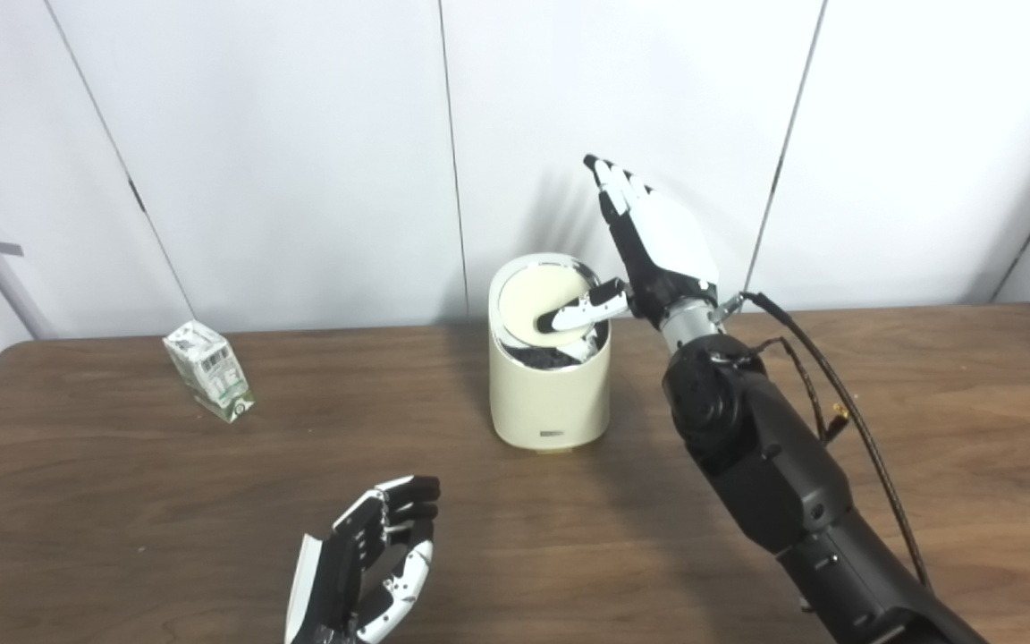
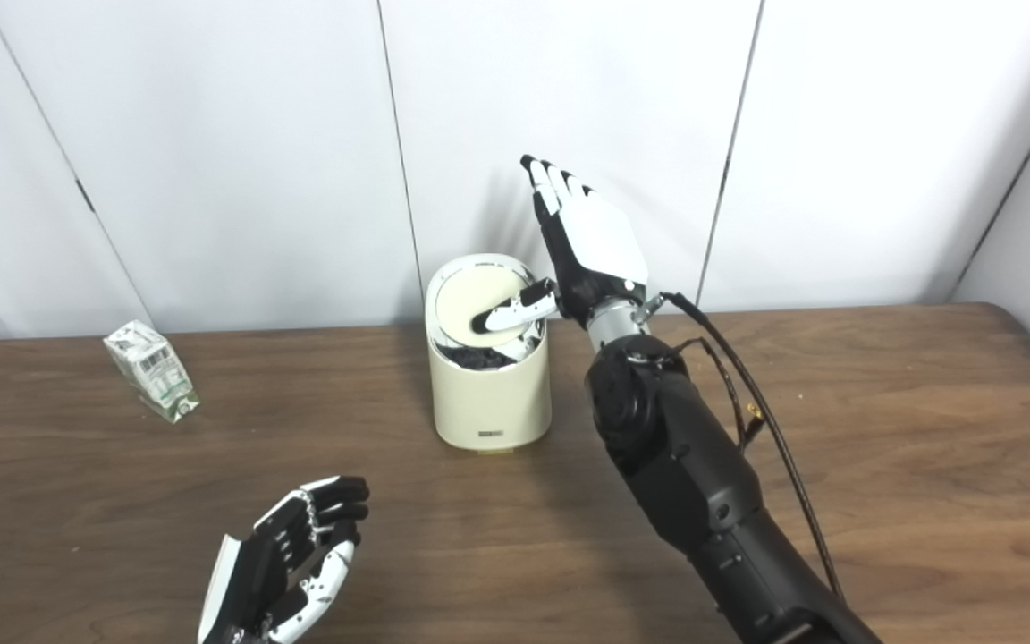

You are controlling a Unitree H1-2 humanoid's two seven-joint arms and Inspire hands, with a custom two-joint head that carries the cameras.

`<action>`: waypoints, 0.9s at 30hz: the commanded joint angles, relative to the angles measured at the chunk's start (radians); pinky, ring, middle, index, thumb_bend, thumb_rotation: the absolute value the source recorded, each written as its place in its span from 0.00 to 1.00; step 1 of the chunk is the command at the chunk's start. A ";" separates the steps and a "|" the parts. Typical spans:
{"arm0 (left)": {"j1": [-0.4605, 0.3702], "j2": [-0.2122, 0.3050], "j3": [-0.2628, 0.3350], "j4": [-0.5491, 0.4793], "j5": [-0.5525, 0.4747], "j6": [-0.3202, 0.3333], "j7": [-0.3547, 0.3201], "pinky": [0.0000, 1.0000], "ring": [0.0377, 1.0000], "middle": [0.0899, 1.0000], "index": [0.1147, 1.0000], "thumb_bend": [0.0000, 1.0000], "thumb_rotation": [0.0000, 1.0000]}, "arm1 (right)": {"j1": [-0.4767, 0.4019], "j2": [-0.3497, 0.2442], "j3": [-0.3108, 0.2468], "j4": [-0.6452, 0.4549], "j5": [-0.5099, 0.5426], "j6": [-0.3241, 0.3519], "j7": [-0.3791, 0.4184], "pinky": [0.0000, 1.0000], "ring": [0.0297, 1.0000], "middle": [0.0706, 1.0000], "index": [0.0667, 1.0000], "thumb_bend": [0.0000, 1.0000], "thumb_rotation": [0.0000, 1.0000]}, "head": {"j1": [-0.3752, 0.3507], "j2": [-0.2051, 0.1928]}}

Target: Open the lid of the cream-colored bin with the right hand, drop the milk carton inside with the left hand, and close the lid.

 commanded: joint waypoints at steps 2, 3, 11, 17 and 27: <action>-0.019 -0.004 -0.002 -0.026 0.004 -0.050 0.011 0.60 0.68 0.70 0.69 0.18 0.17 | 0.015 -0.028 0.005 0.016 -0.026 0.010 0.024 1.00 1.00 1.00 1.00 0.96 0.21 | -0.002 0.001; -0.020 -0.004 -0.001 -0.027 0.004 -0.047 0.012 0.60 0.68 0.70 0.69 0.18 0.17 | 0.018 -0.029 0.004 0.007 -0.020 0.007 0.030 1.00 1.00 1.00 1.00 0.94 0.24 | -0.002 0.001; -0.027 0.001 0.007 -0.020 -0.008 -0.038 0.007 0.62 0.69 0.70 0.69 0.19 0.16 | 0.038 -0.020 -0.012 -0.102 0.004 0.012 0.083 1.00 1.00 1.00 0.99 0.83 0.67 | -0.008 -0.006; -0.037 0.008 0.012 -0.005 -0.015 -0.043 0.005 0.62 0.69 0.70 0.69 0.18 0.15 | 0.040 -0.013 -0.025 -0.160 0.014 0.006 0.120 1.00 1.00 1.00 0.98 0.84 0.98 | -0.014 -0.013; -0.042 0.014 0.011 0.010 -0.017 -0.055 0.005 0.61 0.69 0.70 0.69 0.19 0.15 | 0.076 -0.008 -0.089 -0.259 0.065 -0.012 0.124 0.99 1.00 1.00 0.99 0.89 1.00 | -0.013 -0.019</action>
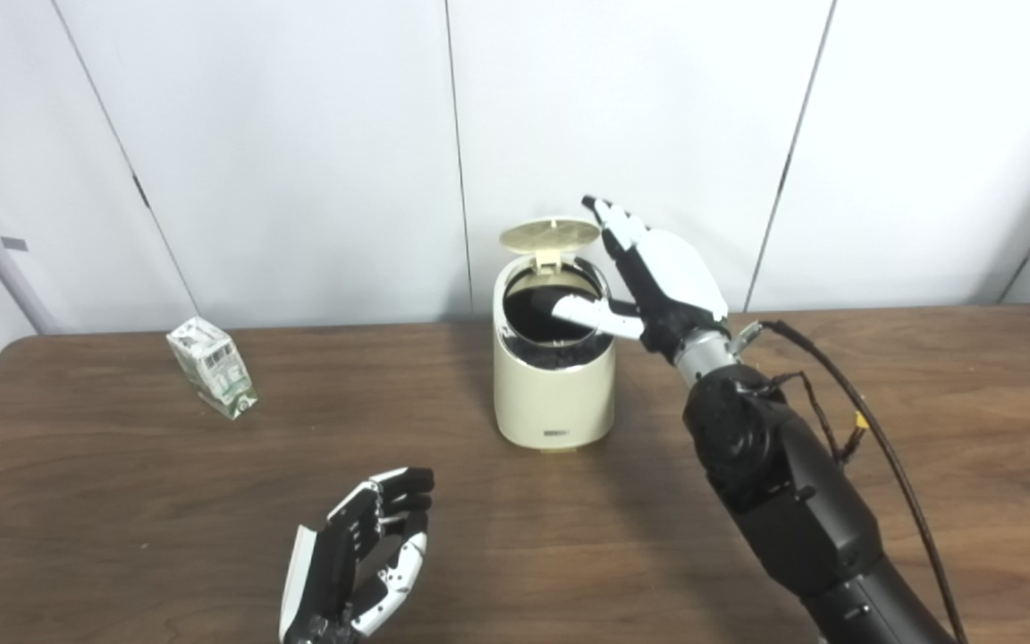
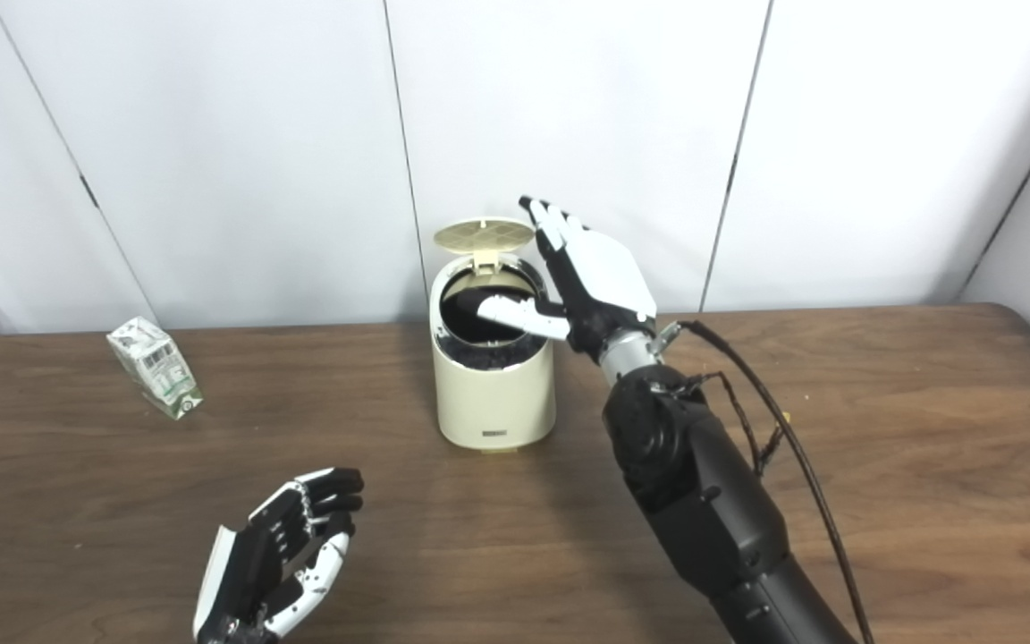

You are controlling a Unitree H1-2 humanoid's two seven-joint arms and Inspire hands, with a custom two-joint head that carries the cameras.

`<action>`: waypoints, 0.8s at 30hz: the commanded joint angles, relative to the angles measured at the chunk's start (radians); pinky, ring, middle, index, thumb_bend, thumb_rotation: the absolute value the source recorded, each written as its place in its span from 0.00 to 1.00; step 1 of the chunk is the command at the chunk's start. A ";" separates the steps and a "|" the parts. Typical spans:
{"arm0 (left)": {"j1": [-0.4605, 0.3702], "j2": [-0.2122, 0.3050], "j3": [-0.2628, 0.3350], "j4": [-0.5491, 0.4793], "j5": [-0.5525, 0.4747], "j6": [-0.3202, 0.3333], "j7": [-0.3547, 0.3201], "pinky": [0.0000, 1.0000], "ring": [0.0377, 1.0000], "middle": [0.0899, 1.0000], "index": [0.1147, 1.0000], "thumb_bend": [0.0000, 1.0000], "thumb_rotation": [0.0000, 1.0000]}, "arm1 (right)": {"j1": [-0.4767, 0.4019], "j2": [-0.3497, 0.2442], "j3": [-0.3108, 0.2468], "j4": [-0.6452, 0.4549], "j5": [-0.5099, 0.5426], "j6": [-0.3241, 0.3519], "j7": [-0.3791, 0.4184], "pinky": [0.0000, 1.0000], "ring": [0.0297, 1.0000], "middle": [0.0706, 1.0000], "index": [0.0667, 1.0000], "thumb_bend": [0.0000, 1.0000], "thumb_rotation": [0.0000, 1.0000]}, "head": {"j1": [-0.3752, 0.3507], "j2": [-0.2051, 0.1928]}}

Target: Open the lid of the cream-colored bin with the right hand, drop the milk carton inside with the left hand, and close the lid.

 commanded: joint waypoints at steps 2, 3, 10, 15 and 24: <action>-0.017 0.000 -0.002 -0.015 0.002 -0.042 0.006 0.61 0.69 0.70 0.69 0.19 0.15 | -0.007 0.009 -0.053 -0.103 0.033 -0.025 -0.025 0.98 1.00 1.00 1.00 0.90 1.00 | -0.004 0.003; -0.015 0.000 -0.002 -0.018 0.003 -0.039 0.005 0.62 0.69 0.70 0.69 0.19 0.15 | 0.009 0.009 -0.068 -0.140 0.041 -0.021 -0.024 0.97 1.00 1.00 1.00 0.90 1.00 | -0.005 0.003; -0.014 0.005 0.001 -0.018 -0.002 -0.045 0.004 0.61 0.68 0.70 0.69 0.19 0.15 | 0.170 0.037 -0.164 -0.347 0.150 -0.093 -0.058 0.92 1.00 1.00 1.00 0.92 0.99 | -0.006 0.002; -0.013 0.014 0.008 -0.017 -0.014 -0.041 -0.001 0.62 0.69 0.71 0.69 0.19 0.16 | 0.371 0.067 -0.219 -0.465 0.216 -0.193 -0.117 0.85 0.93 0.95 0.96 0.65 0.82 | -0.015 0.001; -0.021 0.033 0.023 -0.002 -0.039 -0.057 -0.007 0.61 0.68 0.70 0.69 0.20 0.16 | 0.678 0.038 -0.251 -0.403 0.336 -0.535 -0.152 0.61 0.72 0.74 0.74 0.19 0.42 | -0.027 -0.004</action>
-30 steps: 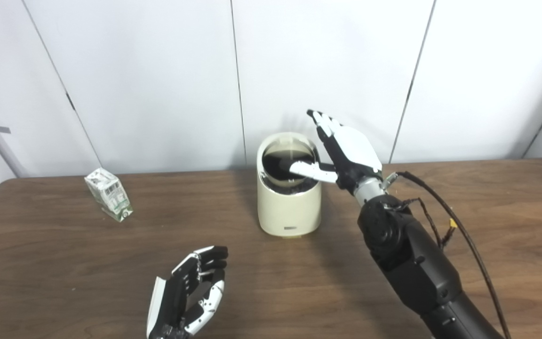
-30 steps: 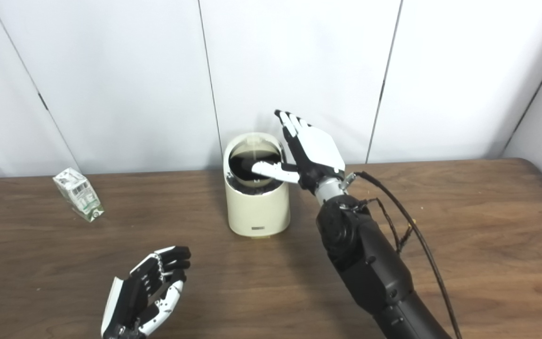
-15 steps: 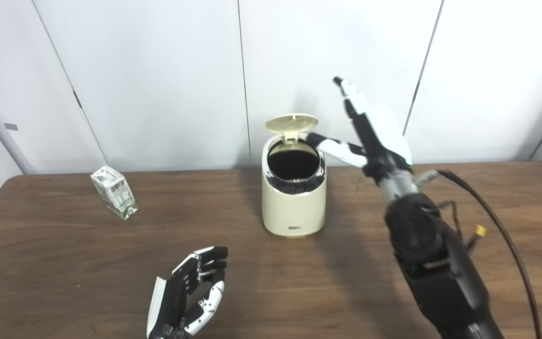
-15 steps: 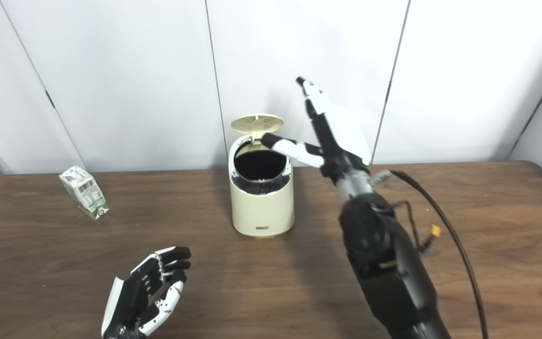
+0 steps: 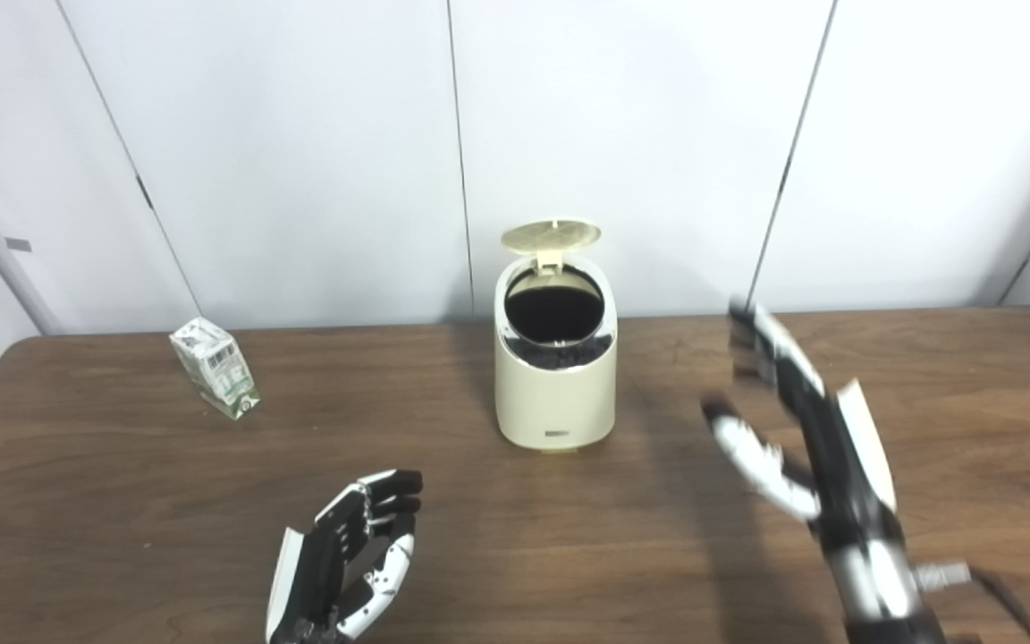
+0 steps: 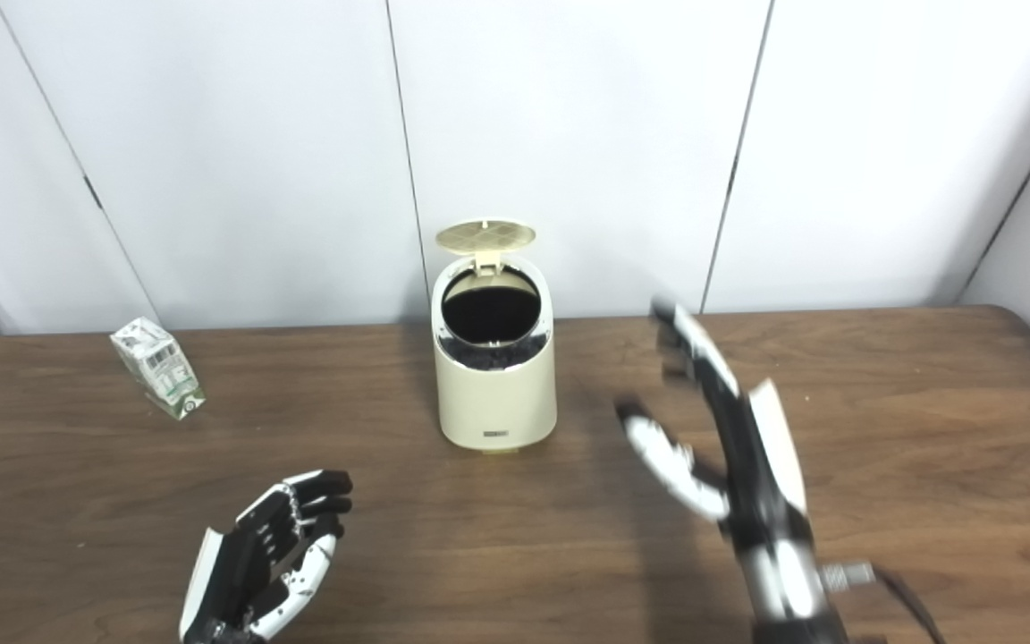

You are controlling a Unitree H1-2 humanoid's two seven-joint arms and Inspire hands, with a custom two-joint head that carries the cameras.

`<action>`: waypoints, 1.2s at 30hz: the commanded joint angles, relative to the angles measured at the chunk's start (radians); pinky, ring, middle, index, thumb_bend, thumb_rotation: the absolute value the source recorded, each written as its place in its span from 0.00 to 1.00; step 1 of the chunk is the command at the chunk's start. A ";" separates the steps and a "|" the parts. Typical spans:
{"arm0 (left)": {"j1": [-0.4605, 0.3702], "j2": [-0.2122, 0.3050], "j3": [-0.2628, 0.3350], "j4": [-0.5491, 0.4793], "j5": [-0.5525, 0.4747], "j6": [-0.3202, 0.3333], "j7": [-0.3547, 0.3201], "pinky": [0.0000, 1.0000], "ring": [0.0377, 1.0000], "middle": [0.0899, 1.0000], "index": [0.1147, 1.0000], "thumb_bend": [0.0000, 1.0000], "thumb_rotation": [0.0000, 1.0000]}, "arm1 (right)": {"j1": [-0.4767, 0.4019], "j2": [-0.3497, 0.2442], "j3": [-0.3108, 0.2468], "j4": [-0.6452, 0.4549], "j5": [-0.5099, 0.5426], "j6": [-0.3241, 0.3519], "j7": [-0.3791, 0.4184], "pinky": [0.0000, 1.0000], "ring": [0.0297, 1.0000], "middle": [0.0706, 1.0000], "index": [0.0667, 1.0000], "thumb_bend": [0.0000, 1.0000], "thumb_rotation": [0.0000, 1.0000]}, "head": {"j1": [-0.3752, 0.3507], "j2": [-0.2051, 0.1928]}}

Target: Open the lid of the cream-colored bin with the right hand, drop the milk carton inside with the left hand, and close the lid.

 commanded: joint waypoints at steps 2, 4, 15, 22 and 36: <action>-0.025 0.009 0.007 -0.005 -0.011 -0.049 0.001 0.61 0.68 0.70 0.68 0.20 0.14 | 0.022 0.027 -0.015 -0.004 0.046 -0.106 -0.029 0.59 0.69 0.72 0.72 0.21 0.39 | -0.004 -0.001; -0.027 0.013 0.009 0.001 -0.017 -0.057 -0.002 0.61 0.68 0.70 0.69 0.19 0.13 | 0.044 0.035 -0.021 0.011 0.064 -0.131 -0.029 0.58 0.68 0.71 0.70 0.22 0.37 | -0.003 -0.002; -0.023 0.023 0.015 0.006 -0.015 -0.077 -0.004 0.61 0.67 0.70 0.69 0.20 0.19 | 0.073 0.059 -0.046 0.070 0.081 -0.172 -0.025 0.63 0.71 0.72 0.70 0.21 0.25 | 0.005 0.004; -0.013 0.014 0.036 -0.014 -0.036 -0.064 0.008 0.62 0.68 0.70 0.68 0.25 0.18 | 0.079 0.074 -0.056 0.097 0.078 -0.184 -0.030 0.62 0.71 0.72 0.70 0.23 0.29 | 0.021 -0.005; -0.104 0.016 0.302 -0.217 0.125 -0.035 0.210 0.22 0.27 0.33 0.42 0.51 0.07 | 0.079 0.026 -0.097 0.160 0.156 -0.220 0.003 0.60 0.69 0.72 0.70 0.22 0.20 | 0.152 -0.010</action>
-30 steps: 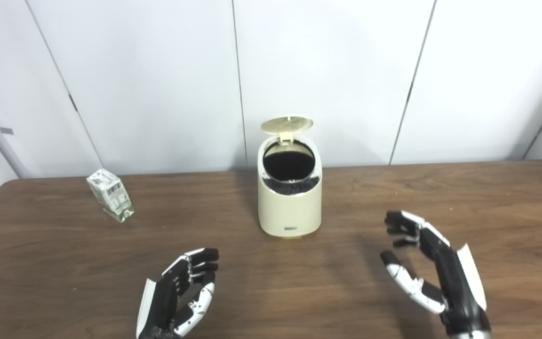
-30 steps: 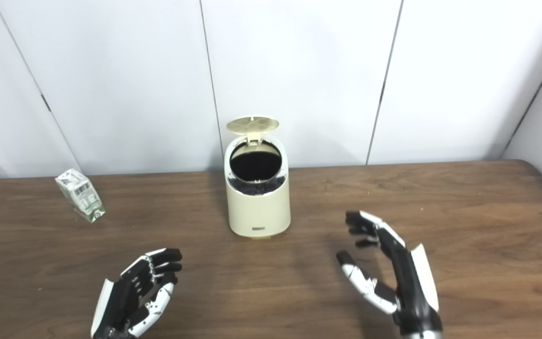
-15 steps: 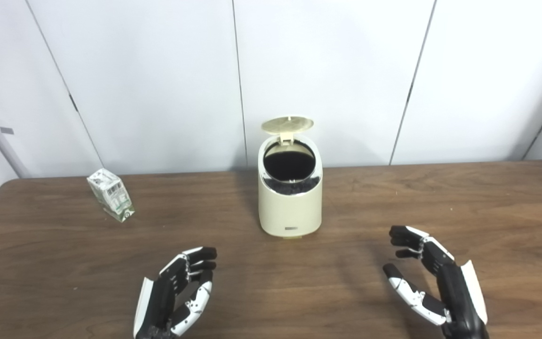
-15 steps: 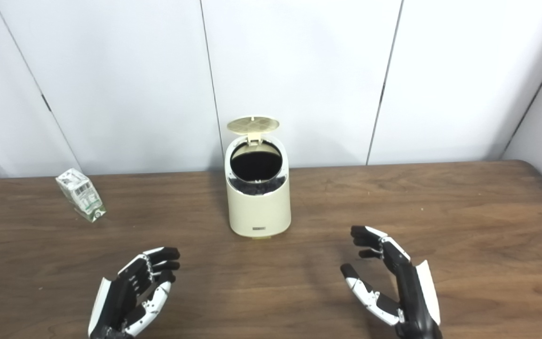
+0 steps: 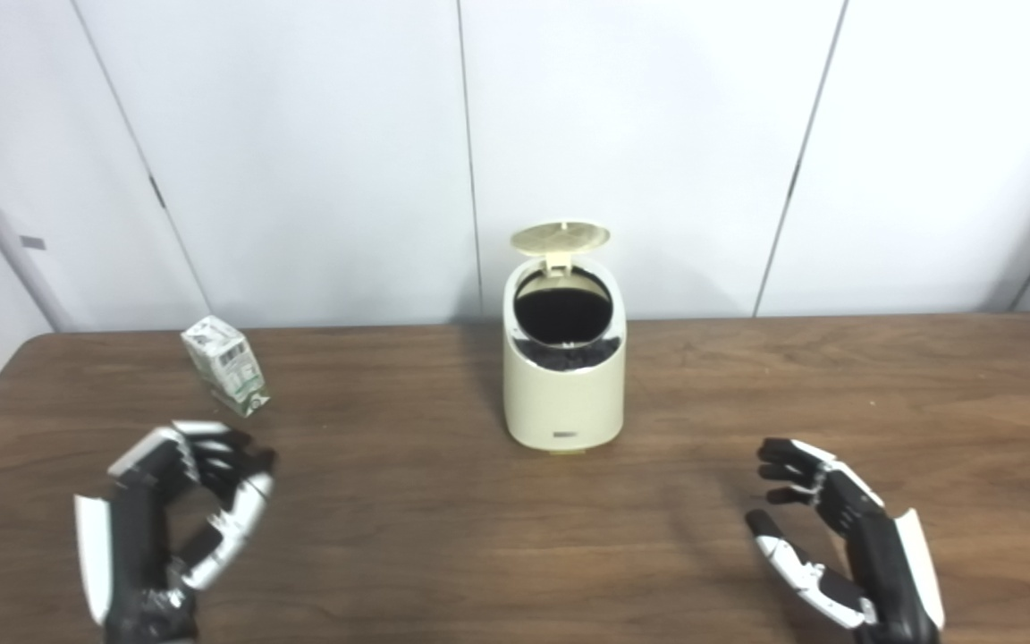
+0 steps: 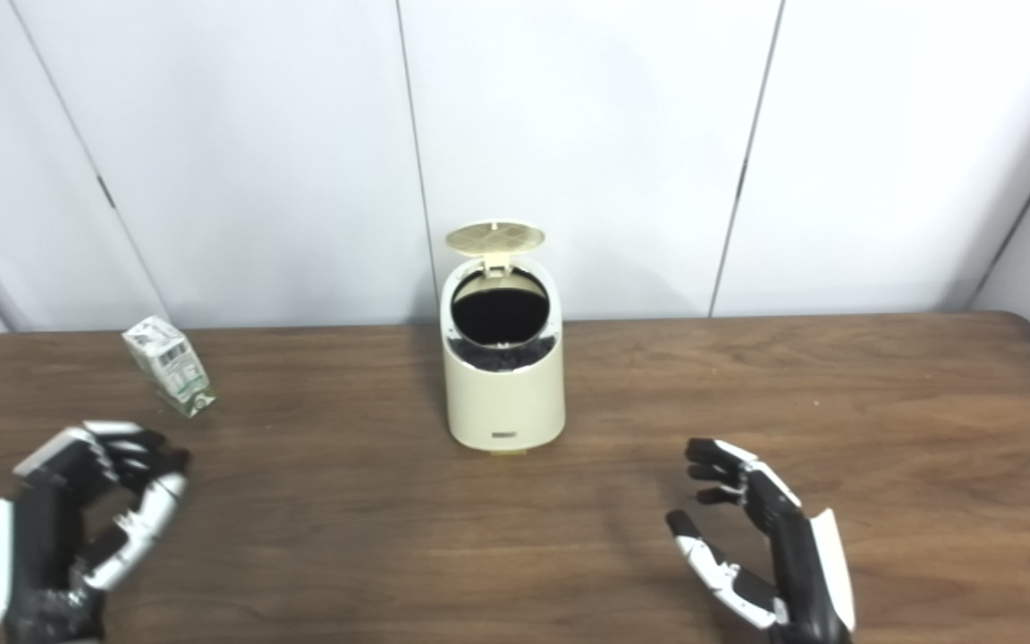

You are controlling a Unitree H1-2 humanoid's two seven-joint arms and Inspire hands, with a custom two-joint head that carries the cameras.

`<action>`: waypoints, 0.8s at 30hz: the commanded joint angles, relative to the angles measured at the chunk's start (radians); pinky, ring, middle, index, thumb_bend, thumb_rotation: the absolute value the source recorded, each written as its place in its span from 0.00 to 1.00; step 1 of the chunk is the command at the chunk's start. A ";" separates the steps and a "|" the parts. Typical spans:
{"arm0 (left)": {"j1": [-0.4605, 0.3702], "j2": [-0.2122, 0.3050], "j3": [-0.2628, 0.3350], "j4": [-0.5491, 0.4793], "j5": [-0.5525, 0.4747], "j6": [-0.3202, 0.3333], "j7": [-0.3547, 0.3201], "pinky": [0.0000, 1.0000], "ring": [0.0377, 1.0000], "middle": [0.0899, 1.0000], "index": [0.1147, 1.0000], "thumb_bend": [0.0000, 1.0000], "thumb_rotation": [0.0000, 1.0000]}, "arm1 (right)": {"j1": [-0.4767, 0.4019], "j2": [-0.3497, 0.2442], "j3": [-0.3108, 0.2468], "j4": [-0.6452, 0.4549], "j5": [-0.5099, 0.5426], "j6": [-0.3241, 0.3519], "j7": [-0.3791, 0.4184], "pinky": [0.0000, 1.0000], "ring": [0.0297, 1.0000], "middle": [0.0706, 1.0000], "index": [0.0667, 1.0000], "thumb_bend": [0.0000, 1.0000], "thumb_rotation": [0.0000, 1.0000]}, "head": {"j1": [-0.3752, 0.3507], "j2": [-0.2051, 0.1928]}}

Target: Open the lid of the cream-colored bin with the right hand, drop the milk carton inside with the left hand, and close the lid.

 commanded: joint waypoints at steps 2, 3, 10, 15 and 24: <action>-0.029 0.045 0.044 -0.065 0.021 0.102 -0.007 0.30 0.36 0.42 0.50 0.70 0.12 | -0.006 -0.046 -0.029 0.023 0.018 -0.052 0.009 0.60 0.69 0.72 0.70 0.21 0.19 | 0.040 0.002; -0.028 0.053 0.046 -0.077 0.026 0.139 -0.023 0.37 0.44 0.50 0.57 0.82 0.13 | -0.007 -0.055 -0.033 0.028 0.018 -0.057 0.011 0.60 0.69 0.71 0.70 0.21 0.18 | 0.053 0.002; -0.037 0.142 0.011 -0.153 0.116 0.463 -0.158 0.74 0.82 0.83 0.91 1.00 0.29 | -0.007 -0.095 -0.070 0.073 0.071 -0.059 0.023 0.62 0.70 0.72 0.70 0.20 0.26 | 0.185 -0.009; -0.070 0.140 0.005 -0.158 0.149 0.553 -0.157 0.84 0.89 0.88 0.96 1.00 0.35 | -0.012 -0.110 -0.089 0.101 0.124 -0.057 0.045 0.65 0.72 0.74 0.72 0.18 0.21 | 0.252 -0.019; -0.155 0.169 0.001 -0.073 0.154 0.638 -0.188 0.88 0.98 0.99 1.00 1.00 0.40 | -0.053 -0.138 -0.121 0.179 0.214 -0.079 0.087 0.63 0.72 0.73 0.70 0.21 0.38 | 0.459 -0.070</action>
